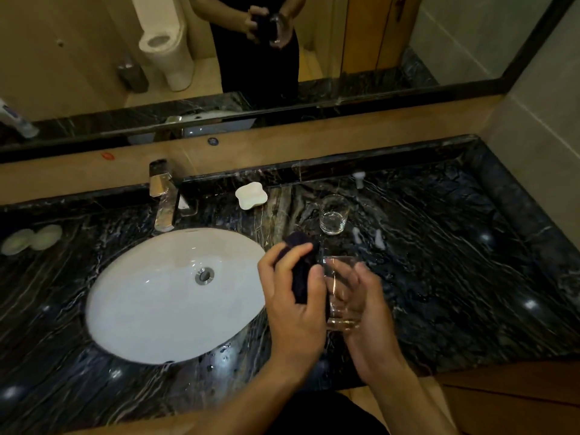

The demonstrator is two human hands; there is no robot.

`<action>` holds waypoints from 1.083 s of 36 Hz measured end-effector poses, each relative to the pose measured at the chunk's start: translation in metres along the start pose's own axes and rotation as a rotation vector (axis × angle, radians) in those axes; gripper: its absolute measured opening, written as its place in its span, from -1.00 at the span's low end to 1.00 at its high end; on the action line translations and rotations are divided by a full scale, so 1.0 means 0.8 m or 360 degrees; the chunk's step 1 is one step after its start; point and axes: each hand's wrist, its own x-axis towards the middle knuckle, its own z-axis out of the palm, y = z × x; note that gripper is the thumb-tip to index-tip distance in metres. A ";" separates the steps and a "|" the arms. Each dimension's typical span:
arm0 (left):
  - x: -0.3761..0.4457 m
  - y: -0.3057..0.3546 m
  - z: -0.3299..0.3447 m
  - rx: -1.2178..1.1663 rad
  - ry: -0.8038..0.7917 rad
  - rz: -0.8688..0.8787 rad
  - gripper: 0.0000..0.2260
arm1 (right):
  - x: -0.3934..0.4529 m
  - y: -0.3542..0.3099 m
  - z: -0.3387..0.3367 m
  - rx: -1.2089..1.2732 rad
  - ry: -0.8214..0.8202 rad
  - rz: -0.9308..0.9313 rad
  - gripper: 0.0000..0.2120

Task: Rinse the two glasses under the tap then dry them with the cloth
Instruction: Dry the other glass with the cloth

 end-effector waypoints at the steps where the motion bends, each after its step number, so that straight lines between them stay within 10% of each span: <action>1: 0.004 0.000 -0.002 0.0018 -0.0030 0.0059 -0.74 | 0.000 0.001 0.001 -0.0044 -0.0026 -0.0031 -0.46; 7: 0.013 0.001 -0.005 -0.0169 -0.0138 -0.0070 -0.60 | 0.010 0.002 0.004 0.0097 -0.0038 -0.0031 -0.46; 17: -0.009 -0.019 -0.014 0.0229 -0.0379 0.1100 -0.76 | 0.015 0.013 -0.007 0.0371 0.0009 0.0117 -0.20; 20: 0.004 -0.010 -0.011 0.0083 -0.0282 0.0777 -0.77 | 0.009 0.009 -0.004 0.0406 -0.0113 0.0051 -0.63; 26: 0.030 0.011 -0.005 -0.0245 -0.0078 -0.0128 -0.83 | 0.012 -0.004 -0.008 0.0096 -0.0272 -0.0008 -0.15; 29: 0.046 0.004 0.001 -0.0536 -0.0045 -0.0648 -0.89 | 0.012 -0.006 -0.006 0.0022 -0.0195 0.0022 -0.23; 33: 0.028 0.003 0.004 -0.0114 -0.0060 -0.0341 -0.84 | 0.020 0.008 -0.002 -0.0176 0.0086 -0.0073 -0.62; 39: 0.020 -0.010 -0.002 0.0063 -0.0275 0.0087 -0.76 | 0.018 0.014 -0.004 -0.0354 -0.0006 -0.0080 -0.29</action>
